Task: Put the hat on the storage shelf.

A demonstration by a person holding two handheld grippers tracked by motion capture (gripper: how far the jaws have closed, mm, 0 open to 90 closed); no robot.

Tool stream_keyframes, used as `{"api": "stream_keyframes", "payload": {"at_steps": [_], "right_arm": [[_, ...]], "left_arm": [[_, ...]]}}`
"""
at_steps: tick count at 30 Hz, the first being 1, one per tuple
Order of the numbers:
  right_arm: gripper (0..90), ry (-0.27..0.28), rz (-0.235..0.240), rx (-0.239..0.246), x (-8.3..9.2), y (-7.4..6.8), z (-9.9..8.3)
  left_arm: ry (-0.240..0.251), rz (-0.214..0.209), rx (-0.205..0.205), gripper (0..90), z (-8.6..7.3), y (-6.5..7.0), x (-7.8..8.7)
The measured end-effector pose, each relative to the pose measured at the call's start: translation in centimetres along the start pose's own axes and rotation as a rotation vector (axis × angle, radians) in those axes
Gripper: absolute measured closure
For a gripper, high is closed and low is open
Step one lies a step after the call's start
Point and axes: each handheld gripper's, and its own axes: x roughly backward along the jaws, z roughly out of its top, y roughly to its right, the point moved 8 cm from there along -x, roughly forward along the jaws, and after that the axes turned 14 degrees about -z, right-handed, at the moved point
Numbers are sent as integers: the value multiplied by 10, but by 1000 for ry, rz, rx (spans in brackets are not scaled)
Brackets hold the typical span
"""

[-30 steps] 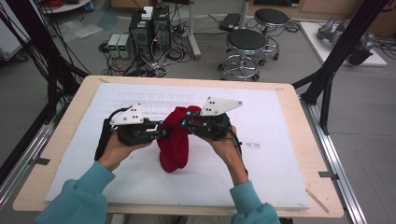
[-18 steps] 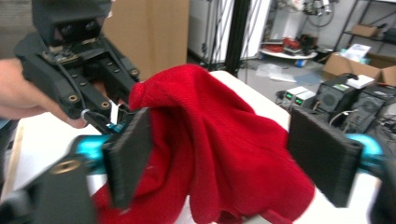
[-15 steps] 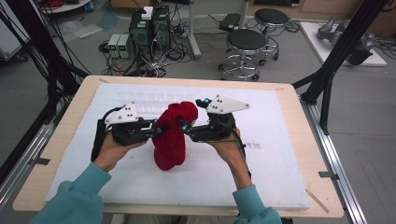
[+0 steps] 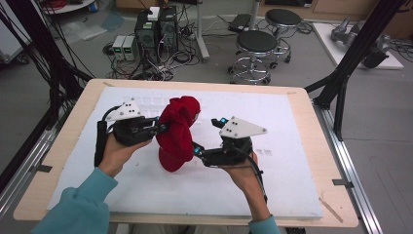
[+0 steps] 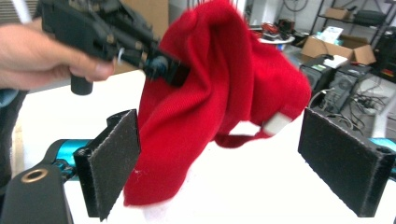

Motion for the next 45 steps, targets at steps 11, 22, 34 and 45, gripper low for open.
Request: {"api": "stream_keyframes", "payload": {"at_steps": [11,22,34,45], "right_arm": [[147,-8,33,-66,9,-12,-19],[210,-40,57,-119,-4,-28,-49],[352,-51,65,-166,-19,-26,-53],[752,-58,98,-179,-25,-29,-52]], "left_arm": [[41,58,21,833,29,-3,-2],[34,77,39,834,40,-7,-9],[64,37,64,834,48,0,-21],[78,25,60,834,51,3,-20]]}}
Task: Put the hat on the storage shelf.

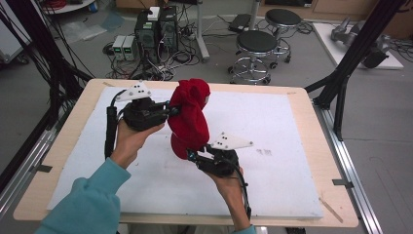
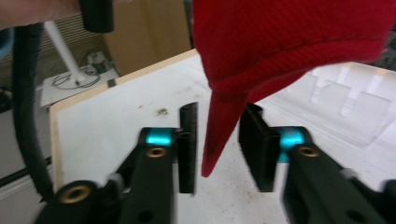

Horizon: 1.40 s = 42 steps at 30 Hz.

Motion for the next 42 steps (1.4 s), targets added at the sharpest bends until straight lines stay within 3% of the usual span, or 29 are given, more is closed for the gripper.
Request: {"api": "stream_keyframes", "payload": {"at_steps": [3,13,16,17,20,23,25,42], "right_arm": [[837,8,20,-9,1,0,2],[852,-7,24,-18,2,1,2],[852,-2,18,-12,3,2,2],[852,-4,17,-13,3,2,2],[852,-14,18,-11,4,2,1],[852,-23,13,-9,3,1,-1],[853,-20,12,-10,4,1,0],[853,6,0,4,7,3,11]], "left_arm": [[7,0,-6,834,0,0,0],[-1,-12,-19,832,-1,0,-1],[6,-23,-32,794,0,1,-2],[2,-22,-40,731,0,1,-2],[-11,0,-27,385,-2,0,-5],[0,16,-20,163,-1,-2,-5],[30,6,-28,139,2,-3,-1],[57,17,-37,114,5,-13,22]]}}
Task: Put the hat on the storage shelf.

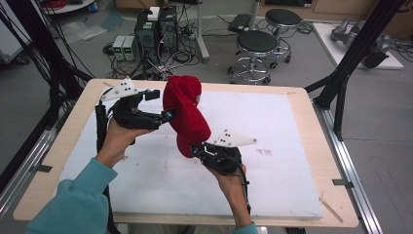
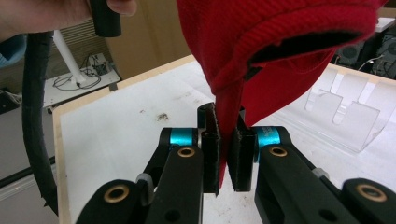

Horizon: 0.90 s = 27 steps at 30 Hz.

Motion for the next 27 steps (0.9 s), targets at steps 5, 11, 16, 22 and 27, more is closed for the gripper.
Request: {"api": "stream_keyframes", "payload": {"at_steps": [5,11,16,22,27], "right_arm": [[853,9,-10,2,1,3,3],[853,48,-39,9,0,12,16],[853,68,-66,12,-7,21,30],[853,99,-101,5,-18,33,45],[853,100,-137,15,-29,44,52]], "left_arm": [[-24,1,-11,114,-6,-1,8],[-75,47,-16,115,-32,-8,33],[-93,76,3,116,-60,-15,58],[-86,93,26,116,-93,-22,81],[-64,122,38,117,-115,-28,96]]}}
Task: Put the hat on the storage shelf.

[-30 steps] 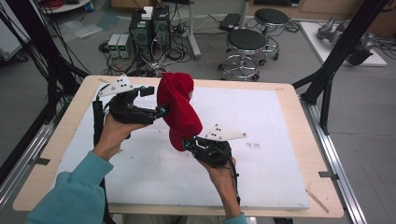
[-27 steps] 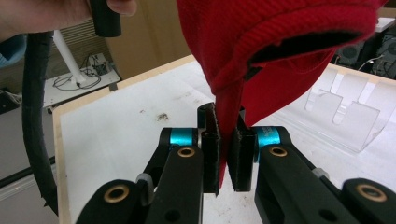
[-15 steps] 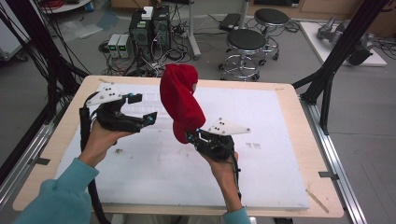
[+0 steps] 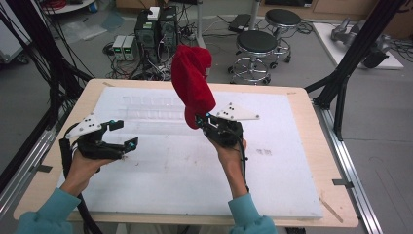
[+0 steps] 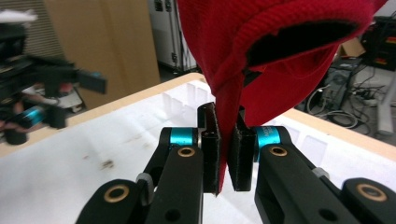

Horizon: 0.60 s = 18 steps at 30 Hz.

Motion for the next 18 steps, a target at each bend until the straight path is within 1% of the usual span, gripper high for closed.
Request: {"api": "stream_keyframes", "payload": {"at_steps": [1,3,4,5,6,7,9,11,13,15,16,18], "right_arm": [[853,-9,-4,1,-2,2,0],[853,-8,-18,0,-7,6,1],[853,-5,-19,-4,-9,7,2],[853,-5,-21,-14,-11,9,1],[853,-5,-28,-21,-14,12,1],[853,-5,-30,-16,-16,14,1],[853,-13,-40,-16,-21,18,1],[853,-10,-54,-14,-26,23,2],[853,-10,-64,-13,-30,26,3],[853,-6,-72,-22,-35,31,4],[853,-3,-73,-27,-38,33,4],[853,-10,-83,-29,-44,36,2]], "left_arm": [[9,-2,3,116,-4,-1,2],[4,4,8,124,-14,-3,5],[7,2,16,128,-19,-3,6],[6,9,19,128,-24,-4,9],[9,12,25,128,-27,-4,10],[14,13,26,129,-30,-4,12],[18,30,26,129,-36,-6,16],[30,33,31,129,-41,-6,19],[26,46,29,129,-46,-6,21],[38,52,34,129,-49,-6,23],[40,58,30,129,-52,-6,24],[44,67,41,129,-57,-6,26]]}}
